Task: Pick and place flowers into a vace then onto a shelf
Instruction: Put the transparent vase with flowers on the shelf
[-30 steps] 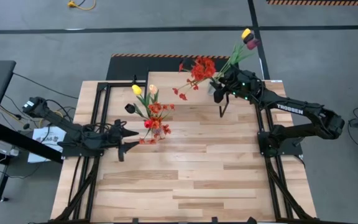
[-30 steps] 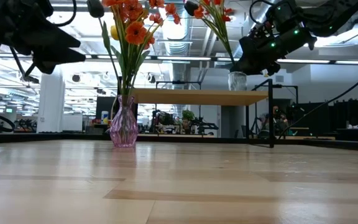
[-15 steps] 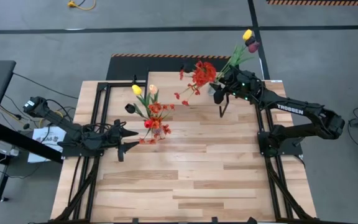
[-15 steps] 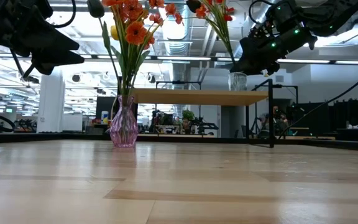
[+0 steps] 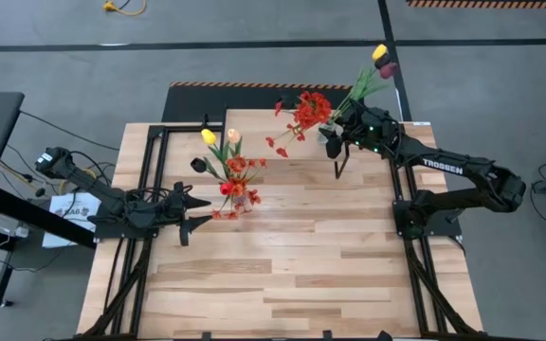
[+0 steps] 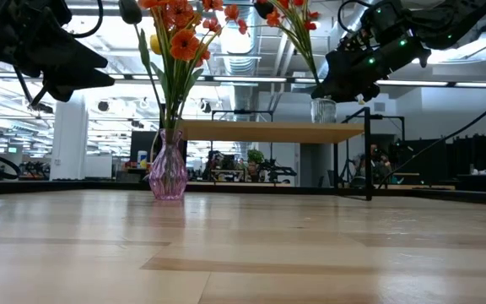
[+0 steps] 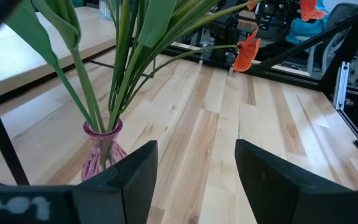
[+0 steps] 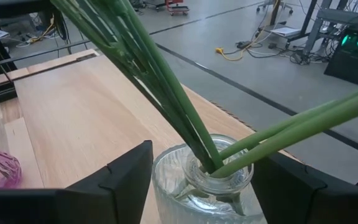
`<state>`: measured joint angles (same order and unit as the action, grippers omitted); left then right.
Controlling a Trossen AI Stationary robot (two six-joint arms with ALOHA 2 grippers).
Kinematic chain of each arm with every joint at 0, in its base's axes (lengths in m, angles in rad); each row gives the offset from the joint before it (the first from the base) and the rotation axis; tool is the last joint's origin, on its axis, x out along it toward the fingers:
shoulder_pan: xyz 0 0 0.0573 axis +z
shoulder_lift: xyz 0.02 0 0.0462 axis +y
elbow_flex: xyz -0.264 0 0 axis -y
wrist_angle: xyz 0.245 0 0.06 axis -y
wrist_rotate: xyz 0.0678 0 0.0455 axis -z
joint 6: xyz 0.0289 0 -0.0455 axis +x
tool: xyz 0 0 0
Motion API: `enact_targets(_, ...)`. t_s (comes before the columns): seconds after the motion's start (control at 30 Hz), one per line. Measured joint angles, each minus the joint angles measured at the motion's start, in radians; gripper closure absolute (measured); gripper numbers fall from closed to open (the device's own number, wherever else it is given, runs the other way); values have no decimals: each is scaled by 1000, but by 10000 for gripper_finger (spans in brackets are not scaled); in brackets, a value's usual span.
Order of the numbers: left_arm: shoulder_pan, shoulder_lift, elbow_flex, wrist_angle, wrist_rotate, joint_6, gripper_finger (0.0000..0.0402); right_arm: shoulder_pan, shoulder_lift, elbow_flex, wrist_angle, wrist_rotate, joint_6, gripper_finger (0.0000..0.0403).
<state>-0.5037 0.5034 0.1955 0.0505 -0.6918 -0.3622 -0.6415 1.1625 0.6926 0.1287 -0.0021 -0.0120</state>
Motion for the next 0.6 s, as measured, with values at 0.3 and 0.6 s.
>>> enact_targets(0.3, 0, 0, 0, 0, 0, 0, 197, 0, -4, 0, -8, -8, -6, 157)
enact_targets(0.6, 0, 0, 0, 0, 7, -1, 197, 0, -68, -1, -99, -9, -25, 157)
